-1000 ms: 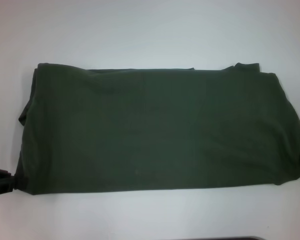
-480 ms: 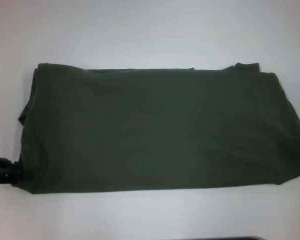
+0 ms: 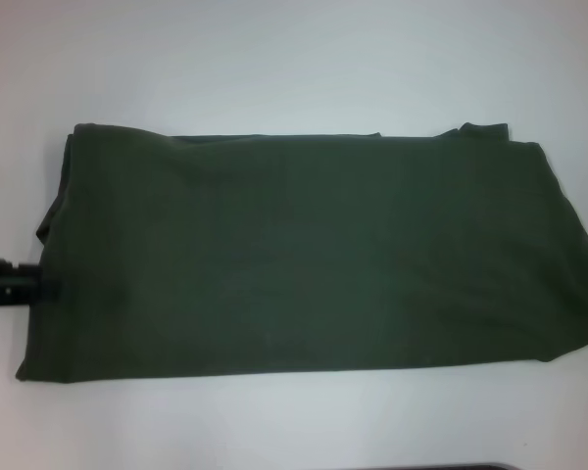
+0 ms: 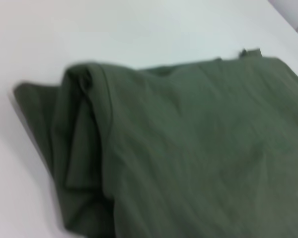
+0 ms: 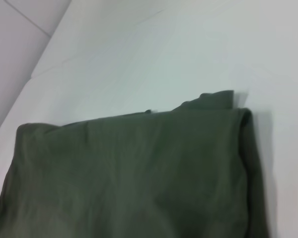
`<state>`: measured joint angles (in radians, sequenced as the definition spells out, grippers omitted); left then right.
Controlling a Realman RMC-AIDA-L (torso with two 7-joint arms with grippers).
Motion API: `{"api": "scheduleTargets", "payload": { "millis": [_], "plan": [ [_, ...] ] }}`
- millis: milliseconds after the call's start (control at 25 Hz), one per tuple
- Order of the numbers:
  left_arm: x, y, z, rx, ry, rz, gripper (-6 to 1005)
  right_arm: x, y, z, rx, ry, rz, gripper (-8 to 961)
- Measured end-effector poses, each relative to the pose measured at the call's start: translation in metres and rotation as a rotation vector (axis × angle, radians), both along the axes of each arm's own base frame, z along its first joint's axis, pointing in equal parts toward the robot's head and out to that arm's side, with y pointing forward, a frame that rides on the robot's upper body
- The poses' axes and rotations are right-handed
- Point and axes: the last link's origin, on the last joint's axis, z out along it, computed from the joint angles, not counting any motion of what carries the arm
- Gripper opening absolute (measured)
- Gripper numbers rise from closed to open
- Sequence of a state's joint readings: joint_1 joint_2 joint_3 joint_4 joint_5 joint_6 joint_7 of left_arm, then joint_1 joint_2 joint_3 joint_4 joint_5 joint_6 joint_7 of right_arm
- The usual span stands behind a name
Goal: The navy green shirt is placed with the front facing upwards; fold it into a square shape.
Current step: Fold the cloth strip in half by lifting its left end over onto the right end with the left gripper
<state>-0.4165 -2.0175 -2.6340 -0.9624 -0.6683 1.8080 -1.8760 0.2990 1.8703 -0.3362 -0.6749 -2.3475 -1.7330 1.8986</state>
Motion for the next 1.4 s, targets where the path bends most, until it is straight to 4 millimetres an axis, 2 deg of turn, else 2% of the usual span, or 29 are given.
{"api": "scheduleTargets", "payload": {
  "millis": [80, 160, 560, 960, 1200, 1400],
  "plan": [
    [0.001, 0.003, 0.001, 0.015, 0.001, -0.003, 451, 0.000, 0.003, 0.001, 0.006, -0.002, -0.015, 640],
    [0.004, 0.009, -0.001, 0.042, 0.008, -0.015, 450, 0.000, 0.007, 0.001, 0.011, -0.003, -0.027, 794],
    [0.016, 0.030, -0.004, 0.154, -0.033, -0.051, 450, -0.017, 0.022, -0.009, -0.011, 0.038, 0.022, 785],
    [0.033, 0.049, -0.024, 0.212, -0.053, -0.077, 449, -0.011, 0.031, -0.013, 0.013, 0.008, -0.032, 779],
    [0.041, 0.053, -0.026, 0.223, -0.082, -0.100, 449, -0.008, 0.038, -0.017, 0.023, -0.016, -0.077, 778],
    [0.042, 0.054, -0.027, 0.233, -0.091, -0.103, 449, -0.018, 0.046, -0.025, -0.006, -0.003, -0.047, 778]
  ]
}}
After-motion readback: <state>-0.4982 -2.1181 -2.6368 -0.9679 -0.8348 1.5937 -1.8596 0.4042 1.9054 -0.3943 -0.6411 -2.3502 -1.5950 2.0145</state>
